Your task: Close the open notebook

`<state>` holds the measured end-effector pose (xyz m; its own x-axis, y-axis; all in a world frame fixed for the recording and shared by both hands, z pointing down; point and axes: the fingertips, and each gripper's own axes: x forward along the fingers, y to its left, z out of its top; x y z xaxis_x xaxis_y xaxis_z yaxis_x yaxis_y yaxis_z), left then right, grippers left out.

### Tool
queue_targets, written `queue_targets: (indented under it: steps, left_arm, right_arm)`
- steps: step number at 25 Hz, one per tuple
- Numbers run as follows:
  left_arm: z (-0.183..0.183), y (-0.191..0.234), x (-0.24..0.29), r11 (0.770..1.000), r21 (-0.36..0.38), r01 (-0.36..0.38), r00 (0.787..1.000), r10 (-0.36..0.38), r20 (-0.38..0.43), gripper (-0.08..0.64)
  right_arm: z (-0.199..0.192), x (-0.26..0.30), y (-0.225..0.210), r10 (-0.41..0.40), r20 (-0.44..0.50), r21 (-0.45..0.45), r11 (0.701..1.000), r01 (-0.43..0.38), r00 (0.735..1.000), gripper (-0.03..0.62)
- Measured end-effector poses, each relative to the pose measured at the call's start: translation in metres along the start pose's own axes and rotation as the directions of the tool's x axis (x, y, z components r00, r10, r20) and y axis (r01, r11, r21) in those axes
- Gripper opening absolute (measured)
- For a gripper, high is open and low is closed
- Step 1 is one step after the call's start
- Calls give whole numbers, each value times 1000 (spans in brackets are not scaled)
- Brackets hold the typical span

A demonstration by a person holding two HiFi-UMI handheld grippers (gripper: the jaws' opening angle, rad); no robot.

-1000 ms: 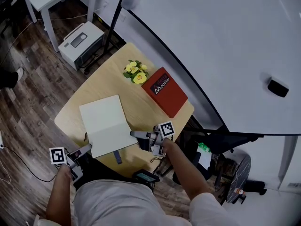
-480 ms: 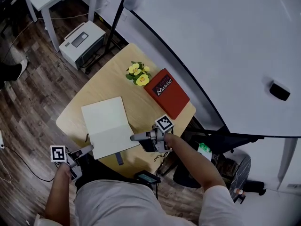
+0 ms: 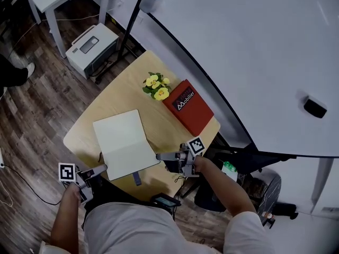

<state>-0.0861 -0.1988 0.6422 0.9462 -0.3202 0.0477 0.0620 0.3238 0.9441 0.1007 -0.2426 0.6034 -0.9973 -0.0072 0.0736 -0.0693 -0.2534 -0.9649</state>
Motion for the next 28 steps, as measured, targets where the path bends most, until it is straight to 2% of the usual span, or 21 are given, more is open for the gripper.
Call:
queue_targets:
  steps: [2, 3, 4, 5, 6, 7, 8, 10, 11, 12, 13, 14, 16, 19, 22, 24, 28]
  left_arm:
    - [0, 0, -1, 1000, -16, 7, 1000, -7, 8, 83]
    - [1, -1, -2, 1000, -22, 13, 1000, -12, 16, 81]
    - [2, -2, -2, 999, -29, 19, 1000, -19, 25, 81]
    - [4, -4, -2, 999, -34, 25, 999, -24, 33, 81]
    - [6, -5, -3, 999, -35, 27, 999, -26, 40, 81]
    - [8, -4, -5, 999, -31, 24, 999, -23, 43, 81]
    - [10, -4, -7, 999, -27, 21, 999, -20, 44, 81]
    - [15, -5, -8, 999, -25, 25, 998, -23, 50, 81]
    - [17, -7, -8, 999, -27, 29, 998, -28, 55, 83]
    - [19, -8, -8, 999, -29, 33, 998, -31, 58, 83]
    - [20, -8, -8, 999, -32, 34, 998, -32, 60, 83]
    - [22, -8, -8, 999, -34, 34, 998, -32, 61, 84]
    - [24, -9, -9, 999, -37, 34, 998, -31, 62, 84]
    - [28, -10, -11, 999, -44, 32, 997, -29, 74, 84]
    - [33, -12, -14, 997, -53, 52, 994, -47, 102, 84]
    - [33, -10, -14, 997, -54, 51, 994, -46, 100, 81]
    - [38, -8, -17, 997, -58, 57, 992, -50, 118, 74]
  right_arm:
    - [5, -18, 2, -24, 40, -78, 997, 27, 999, 123]
    - [11, -28, 5, -51, 80, -164, 984, 63, 996, 123]
    - [18, -39, 7, -84, 132, -275, 954, 118, 988, 123]
    - [25, -49, 12, -118, 190, -403, 896, 187, 975, 123]
    - [30, -56, 18, -145, 247, -538, 802, 260, 958, 123]
    - [33, -58, 25, -165, 294, -663, 674, 326, 941, 123]
    - [32, -56, 32, -185, 324, -766, 524, 373, 928, 123]
    - [25, -42, 36, -249, 339, -892, 223, 394, 907, 123]
    - [20, -34, 33, -293, 334, -921, 102, 376, 896, 123]
    - [16, -27, 29, -334, 328, -936, 7, 351, 884, 123]
    - [11, -21, 25, -367, 324, -944, -66, 323, 872, 123]
    - [5, -15, 21, -393, 318, -948, -123, 293, 863, 123]
    - [-7, -6, 13, -422, 299, -951, -203, 232, 856, 121]
    - [-18, 7, 10, -416, 299, -939, -290, 186, 859, 121]
    - [-22, 11, 8, -433, 310, -915, -378, 141, 847, 121]
    - [-26, 10, 3, -465, 299, -906, -412, 96, 833, 121]
    - [-33, 13, -15, -516, 275, -897, -442, 24, 811, 121]
